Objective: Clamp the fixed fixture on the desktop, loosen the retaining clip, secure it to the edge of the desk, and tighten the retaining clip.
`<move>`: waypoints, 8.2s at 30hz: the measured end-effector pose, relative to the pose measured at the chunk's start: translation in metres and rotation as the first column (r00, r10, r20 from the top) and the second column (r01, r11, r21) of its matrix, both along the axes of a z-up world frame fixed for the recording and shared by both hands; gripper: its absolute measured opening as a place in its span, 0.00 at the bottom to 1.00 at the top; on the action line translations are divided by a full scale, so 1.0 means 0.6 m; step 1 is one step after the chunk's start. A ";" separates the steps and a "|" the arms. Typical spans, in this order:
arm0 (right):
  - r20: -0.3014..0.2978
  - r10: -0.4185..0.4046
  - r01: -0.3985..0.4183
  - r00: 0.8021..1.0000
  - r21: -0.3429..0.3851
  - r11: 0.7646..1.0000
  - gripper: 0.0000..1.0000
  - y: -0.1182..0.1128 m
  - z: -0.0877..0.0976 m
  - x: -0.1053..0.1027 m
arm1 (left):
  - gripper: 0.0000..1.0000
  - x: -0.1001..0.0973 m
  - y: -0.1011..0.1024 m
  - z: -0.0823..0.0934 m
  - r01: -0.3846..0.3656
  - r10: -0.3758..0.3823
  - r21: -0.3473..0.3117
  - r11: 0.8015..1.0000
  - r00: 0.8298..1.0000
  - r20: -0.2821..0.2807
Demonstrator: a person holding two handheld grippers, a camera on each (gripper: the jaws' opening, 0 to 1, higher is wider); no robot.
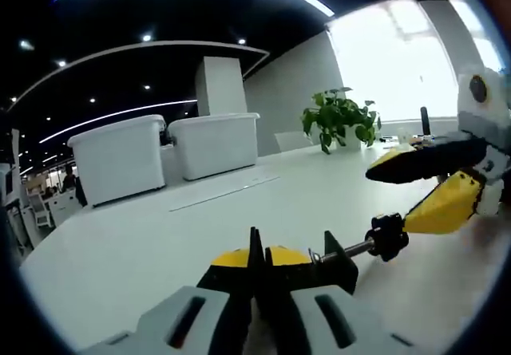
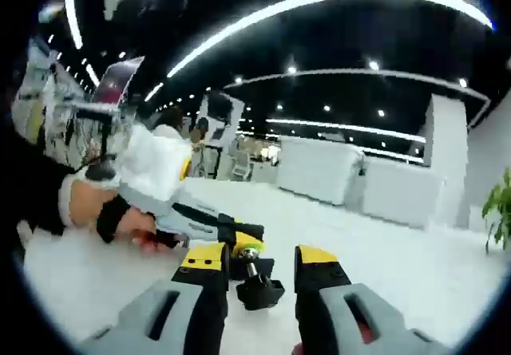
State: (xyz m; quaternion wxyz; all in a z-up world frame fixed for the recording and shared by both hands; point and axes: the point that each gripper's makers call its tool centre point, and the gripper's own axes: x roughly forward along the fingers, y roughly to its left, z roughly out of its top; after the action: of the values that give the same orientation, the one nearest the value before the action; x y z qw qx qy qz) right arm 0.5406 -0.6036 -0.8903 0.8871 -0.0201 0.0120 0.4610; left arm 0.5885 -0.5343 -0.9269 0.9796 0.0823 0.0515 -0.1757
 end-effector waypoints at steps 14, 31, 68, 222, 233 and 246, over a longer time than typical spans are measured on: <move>-0.272 0.022 0.006 0.962 0.099 0.995 0.17 -0.002 -0.038 -0.002 | 0.06 -0.001 -0.001 0.002 0.005 -0.005 0.001 1.000 1.000 0.002; 0.531 0.132 0.132 0.837 -0.429 0.894 0.16 0.036 -0.032 -0.038 | 0.05 0.003 0.009 0.002 -0.016 0.016 -0.016 1.000 1.000 -0.001; -0.443 0.048 0.031 0.895 0.169 0.985 0.18 -0.005 -0.056 0.000 | 0.04 0.005 0.005 0.004 -0.021 0.020 -0.067 0.998 1.000 -0.020; 0.422 0.077 0.106 0.903 -0.393 0.913 0.17 0.032 -0.040 -0.036 | 0.04 -0.001 0.011 0.003 -0.022 0.020 -0.070 0.997 0.999 -0.026; 0.586 0.158 0.197 0.795 -0.496 0.846 0.17 0.033 -0.045 -0.036 | 0.04 0.001 0.012 0.002 -0.027 0.025 -0.068 0.997 0.999 -0.027; 0.625 0.187 0.230 0.758 -0.524 0.820 0.18 0.031 -0.043 -0.034 | 0.04 0.001 0.011 0.001 -0.029 0.027 -0.065 0.997 0.999 -0.029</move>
State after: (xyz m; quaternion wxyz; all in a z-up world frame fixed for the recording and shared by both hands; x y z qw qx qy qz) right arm 0.5203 -0.5850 -0.9164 0.7919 -0.4439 -0.1590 0.3881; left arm 0.5890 -0.5279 -0.9264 0.9833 0.0472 0.0605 -0.1648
